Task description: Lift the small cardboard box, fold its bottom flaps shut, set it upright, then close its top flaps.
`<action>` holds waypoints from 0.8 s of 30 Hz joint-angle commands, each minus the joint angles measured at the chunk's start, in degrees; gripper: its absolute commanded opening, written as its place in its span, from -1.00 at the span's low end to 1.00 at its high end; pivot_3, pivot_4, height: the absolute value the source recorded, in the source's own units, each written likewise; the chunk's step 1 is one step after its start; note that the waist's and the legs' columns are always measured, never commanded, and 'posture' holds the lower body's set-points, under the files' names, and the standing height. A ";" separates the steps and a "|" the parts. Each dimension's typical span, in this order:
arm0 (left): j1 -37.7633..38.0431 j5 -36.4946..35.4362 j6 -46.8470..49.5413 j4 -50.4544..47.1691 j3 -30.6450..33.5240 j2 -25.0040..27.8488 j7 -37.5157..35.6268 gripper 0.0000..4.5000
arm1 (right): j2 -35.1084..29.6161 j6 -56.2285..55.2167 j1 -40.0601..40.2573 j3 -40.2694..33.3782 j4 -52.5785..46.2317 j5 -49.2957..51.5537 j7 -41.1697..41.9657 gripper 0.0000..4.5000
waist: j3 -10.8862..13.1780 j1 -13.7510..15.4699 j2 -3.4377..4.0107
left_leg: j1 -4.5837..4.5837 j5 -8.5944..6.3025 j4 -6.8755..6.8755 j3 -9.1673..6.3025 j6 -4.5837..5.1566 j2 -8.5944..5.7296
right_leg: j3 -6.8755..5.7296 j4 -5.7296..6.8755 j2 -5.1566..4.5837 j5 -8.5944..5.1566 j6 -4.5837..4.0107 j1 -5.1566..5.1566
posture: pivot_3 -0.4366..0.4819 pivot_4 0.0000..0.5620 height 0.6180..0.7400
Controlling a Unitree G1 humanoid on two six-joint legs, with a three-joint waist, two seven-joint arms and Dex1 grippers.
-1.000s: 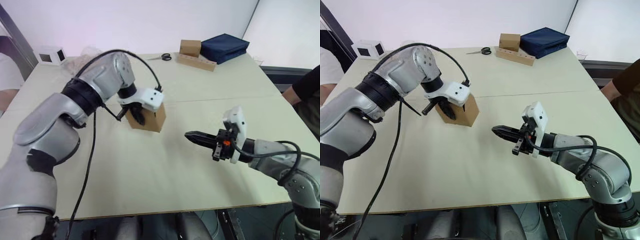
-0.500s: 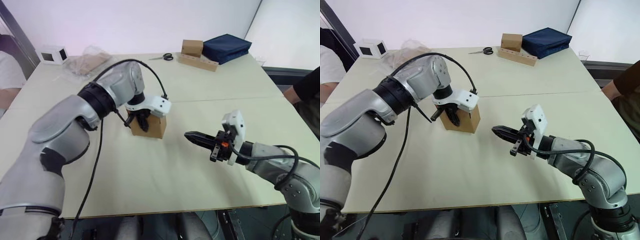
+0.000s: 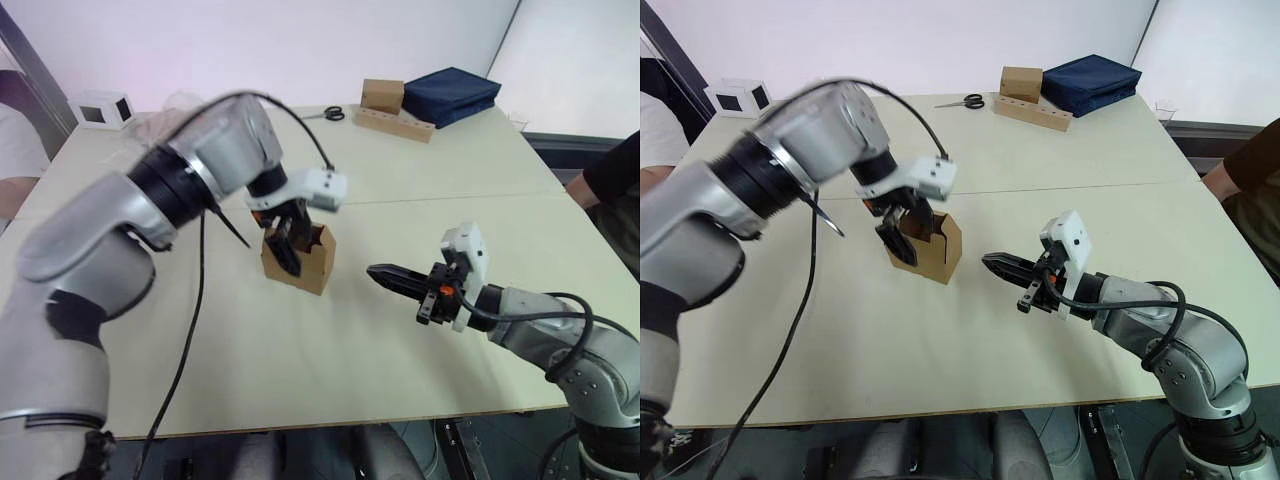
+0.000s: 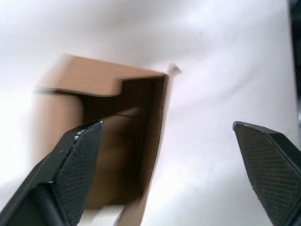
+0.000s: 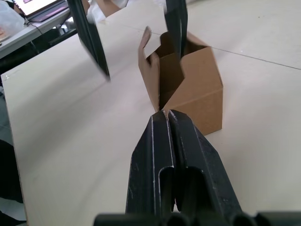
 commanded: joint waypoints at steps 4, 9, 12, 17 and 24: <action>-2.28 -4.49 0.89 5.53 10.48 5.73 -0.20 0.95 | 0.65 -1.45 -3.39 1.39 1.36 -1.51 1.77 -1.00 | 0.00 0.34 0.03 | 0.04 0.00 0.02 0.00 0.00 0.00 | -0.02 0.05 0.01 0.00 0.00 0.03 | -0.05 -0.47 1.00; 8.01 -2.95 -5.92 9.20 26.47 8.10 2.30 0.95 | 1.89 -3.34 -6.85 6.25 5.32 -8.40 1.31 -1.00 | -0.01 0.05 0.04 | 0.02 0.00 0.06 0.03 -0.01 0.00 | -0.01 0.05 0.00 -0.01 0.00 -0.01 | -0.05 -0.47 1.00; 15.32 -1.44 -12.68 9.41 34.37 8.00 5.44 0.95 | 2.76 -4.17 -8.17 7.50 7.35 -11.25 1.01 -1.00 | 0.00 0.09 0.03 | 0.01 0.01 0.06 0.03 -0.02 0.02 | -0.01 0.09 -0.01 0.00 0.00 -0.05 | -0.05 -0.47 1.00; 37.25 0.39 -19.88 8.16 44.99 7.45 16.24 0.72 | 3.34 -3.11 -9.39 9.05 8.96 -14.78 0.23 -1.00 | -0.09 -0.05 0.19 | 0.04 0.02 0.06 0.12 -0.03 0.02 | 0.06 0.10 -0.09 0.00 0.00 -0.09 | -0.05 -0.47 1.00; 49.55 2.06 -27.99 10.14 52.06 -0.64 23.86 -0.46 | 5.03 -1.25 -9.27 9.67 9.87 -16.43 -0.76 -1.00 | -0.08 1.71 -0.04 | -0.24 0.07 0.25 0.03 -0.13 -0.03 | -0.07 0.15 -0.17 0.03 0.01 -0.18 | -0.05 -0.47 1.00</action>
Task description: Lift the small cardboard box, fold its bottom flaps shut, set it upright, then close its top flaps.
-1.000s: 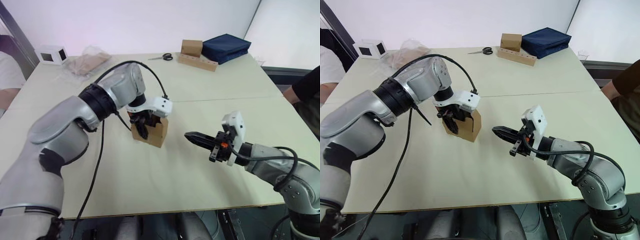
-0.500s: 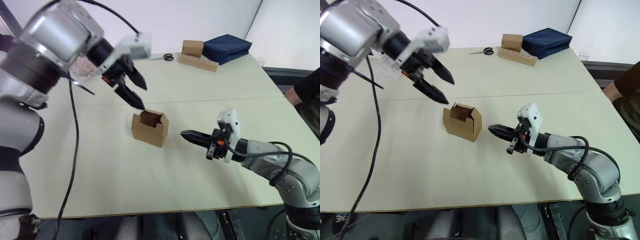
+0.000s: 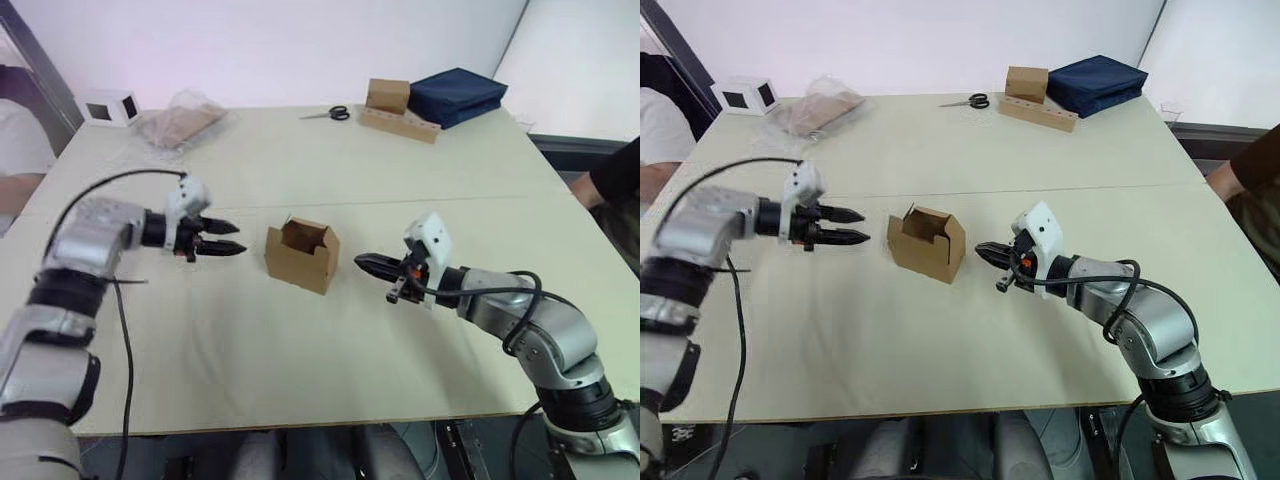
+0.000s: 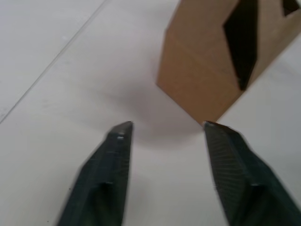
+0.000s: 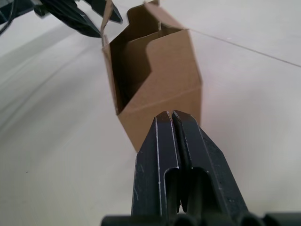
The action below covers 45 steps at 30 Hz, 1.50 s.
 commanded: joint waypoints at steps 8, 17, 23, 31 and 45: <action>3.42 5.36 -9.79 3.96 5.28 -9.85 5.19 -0.97 | 5.71 0.11 -1.59 3.80 2.58 -5.57 -2.09 -1.00 | -0.05 -0.03 0.02 | 0.22 -0.01 -0.06 0.03 0.01 0.00 | 0.01 0.01 0.07 0.00 0.00 0.15 | -0.05 -0.47 1.00; 7.37 5.19 -5.52 -4.37 4.34 -11.78 0.83 -0.97 | 9.65 -0.53 -3.44 5.91 6.36 -8.61 -0.92 -1.00 | -0.06 -1.24 0.02 | 0.23 -0.01 -0.09 0.01 0.01 0.00 | 0.01 0.05 0.06 0.00 -0.01 0.14 | -0.05 -0.47 1.00; 10.25 5.28 -1.96 -10.75 3.60 -10.97 -1.84 -0.97 | 9.88 0.13 -3.95 5.69 6.63 -8.86 0.95 -1.00 | -0.06 -1.30 0.03 | 0.25 -0.01 -0.10 0.00 0.01 0.00 | 0.01 0.05 0.06 0.00 -0.01 0.15 | -0.05 -0.47 1.00; 12.60 5.58 1.23 -15.53 3.41 -8.89 -4.08 -0.97 | 9.76 1.22 -3.74 6.06 5.46 -8.88 2.34 -1.00 | -0.07 -1.30 0.04 | 0.25 -0.01 -0.10 0.00 0.01 0.00 | 0.01 0.04 0.06 0.00 -0.01 0.15 | -0.05 -0.47 1.00; 12.01 -1.06 12.72 -23.69 10.35 -1.73 -6.86 -0.97 | 4.10 -2.53 -4.52 -1.57 6.69 -7.03 8.83 -1.00 | -0.05 -1.30 0.03 | 0.24 -0.01 -0.12 0.00 0.02 0.01 | 0.01 0.03 0.07 0.00 -0.01 0.14 | -0.05 -0.47 1.00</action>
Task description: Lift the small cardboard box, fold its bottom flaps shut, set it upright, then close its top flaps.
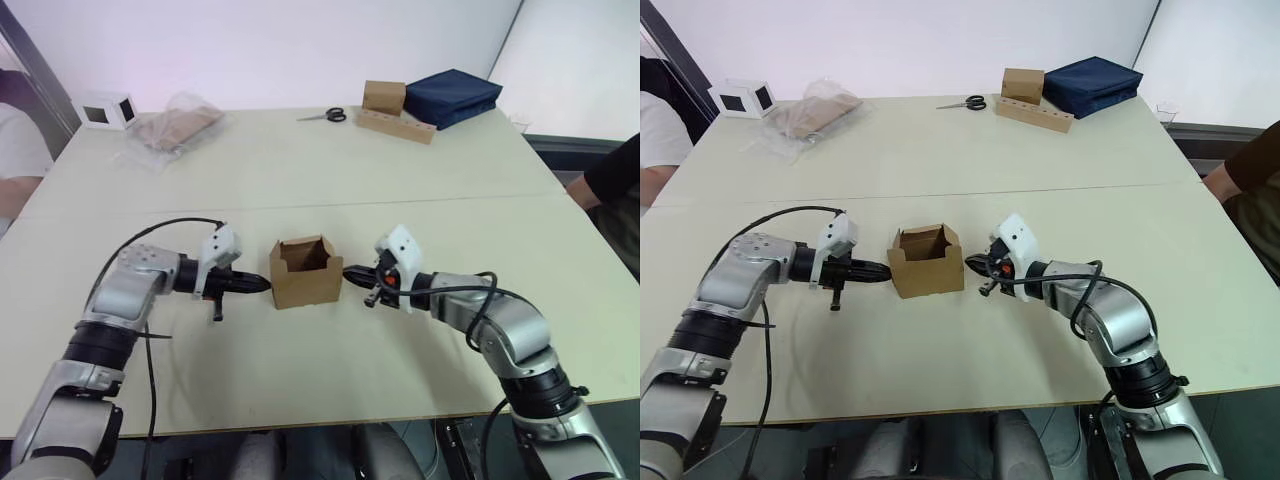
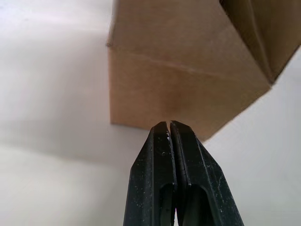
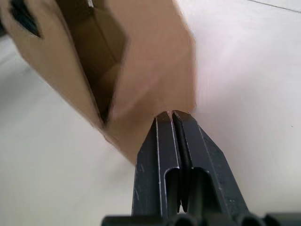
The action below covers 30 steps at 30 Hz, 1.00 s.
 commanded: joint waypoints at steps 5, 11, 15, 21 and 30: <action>-0.67 -8.34 9.92 -10.45 5.22 -0.11 1.93 -0.97 | 0.69 -2.64 -4.44 -3.43 2.89 4.76 7.57 -1.00 | 0.00 -0.01 0.00 | 0.05 0.00 -0.02 0.00 0.00 0.01 | 0.00 -0.02 -0.01 0.00 0.00 0.06 | -0.05 -0.47 1.00; 0.45 -10.09 12.18 -13.38 5.35 -0.61 3.94 -0.97 | 2.09 -2.75 -6.77 -2.50 6.35 6.64 12.14 -1.00 | 0.00 -0.04 0.01 | 0.04 0.00 -0.02 0.00 0.00 0.01 | 0.00 -0.02 0.00 0.00 0.00 0.04 | -0.05 -0.47 1.00; 0.87 -9.74 11.64 -13.80 4.72 -1.41 5.63 -0.97 | 3.21 -2.95 -8.13 -1.82 8.50 6.67 13.81 -1.00 | 0.00 0.00 0.01 | 0.04 0.00 -0.02 0.00 0.00 0.01 | 0.00 -0.02 0.00 0.00 0.00 0.04 | -0.05 -0.47 1.00; 1.94 -6.81 8.40 -12.45 2.73 -2.42 7.60 -0.97 | 5.71 -5.74 -11.01 1.36 14.75 3.68 15.69 -1.00 | 0.00 0.00 0.01 | 0.05 0.00 -0.02 0.00 -0.01 0.01 | 0.00 -0.02 0.00 0.00 0.00 0.04 | -0.05 -0.47 1.00; 2.50 -2.53 3.29 -8.96 0.29 -5.02 10.91 -0.97 | 6.46 -10.45 -12.96 6.26 22.75 -1.98 19.79 -1.00 | -0.07 0.06 0.04 | 0.10 0.01 -0.02 0.01 -0.01 0.01 | 0.00 -0.02 -0.01 0.00 0.00 0.08 | -0.05 -0.47 1.00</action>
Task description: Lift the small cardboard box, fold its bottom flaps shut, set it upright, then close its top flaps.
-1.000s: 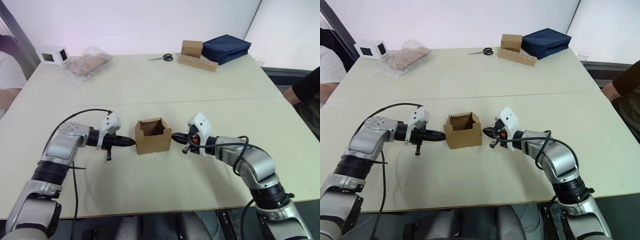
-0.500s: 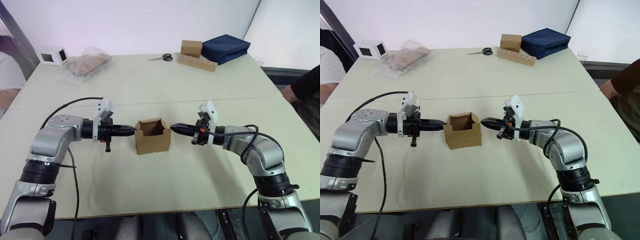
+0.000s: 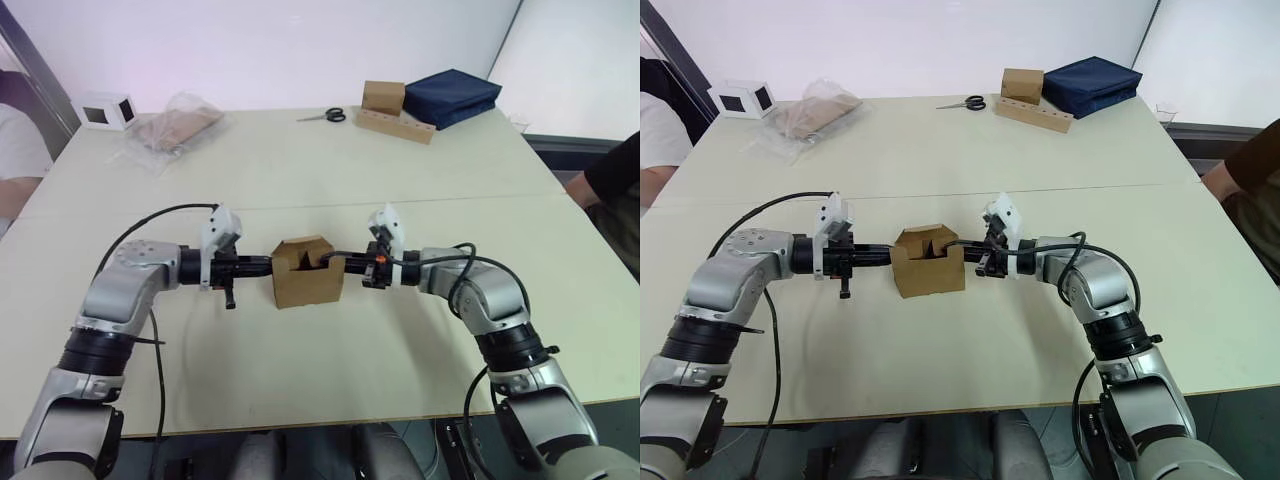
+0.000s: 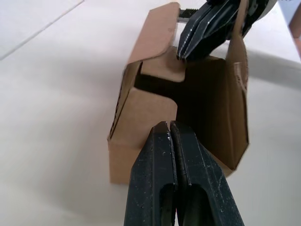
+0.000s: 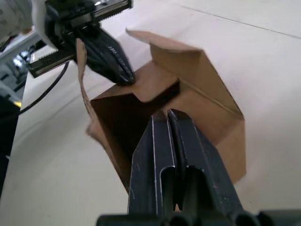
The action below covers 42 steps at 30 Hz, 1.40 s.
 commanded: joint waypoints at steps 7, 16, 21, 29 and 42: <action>1.04 1.42 -0.57 -0.68 -1.36 -1.31 2.43 -0.97 | -0.22 -3.01 -0.35 1.19 2.03 -3.64 2.02 -1.00 | -0.10 0.05 0.04 | 0.05 0.00 0.01 0.00 0.00 0.00 | 0.00 0.00 -0.01 0.00 0.00 0.06 | -0.05 -0.47 1.00; 1.84 0.91 0.30 -2.06 -1.29 -0.73 2.24 -0.97 | -0.96 -2.00 -0.09 -0.49 -0.05 -3.05 1.81 -1.00 | -0.11 0.04 0.04 | 0.05 0.00 0.00 -0.01 0.00 0.00 | 0.00 0.00 -0.01 0.00 0.00 0.06 | -0.05 -0.47 1.00; 1.17 0.01 0.68 -2.09 -0.68 -0.98 2.23 -0.97 | -1.09 -1.70 -0.74 -1.84 -0.74 -2.68 1.27 -1.00 | -0.11 0.04 0.04 | 0.05 0.00 0.00 -0.01 0.00 0.00 | 0.00 0.00 -0.01 0.00 0.00 0.06 | -0.05 -0.47 1.00; 0.19 -4.49 3.74 -4.35 3.77 0.55 2.00 -0.97 | -3.07 1.82 -1.54 -7.93 -6.47 1.03 -0.67 -1.00 | -0.08 -0.03 0.05 | 0.03 0.00 0.00 0.00 0.00 0.00 | 0.00 -0.01 -0.01 0.00 0.00 0.03 | -0.05 -0.47 1.00; -4.93 -7.09 6.40 1.64 8.37 5.70 0.45 -0.97 | -7.69 15.74 3.99 -13.52 -28.65 16.73 -2.43 -1.00 | -0.08 0.10 0.05 | -0.03 0.00 -0.06 -0.02 0.00 0.00 | -0.01 -0.04 0.00 0.00 0.00 -0.02 | -0.05 -0.47 1.00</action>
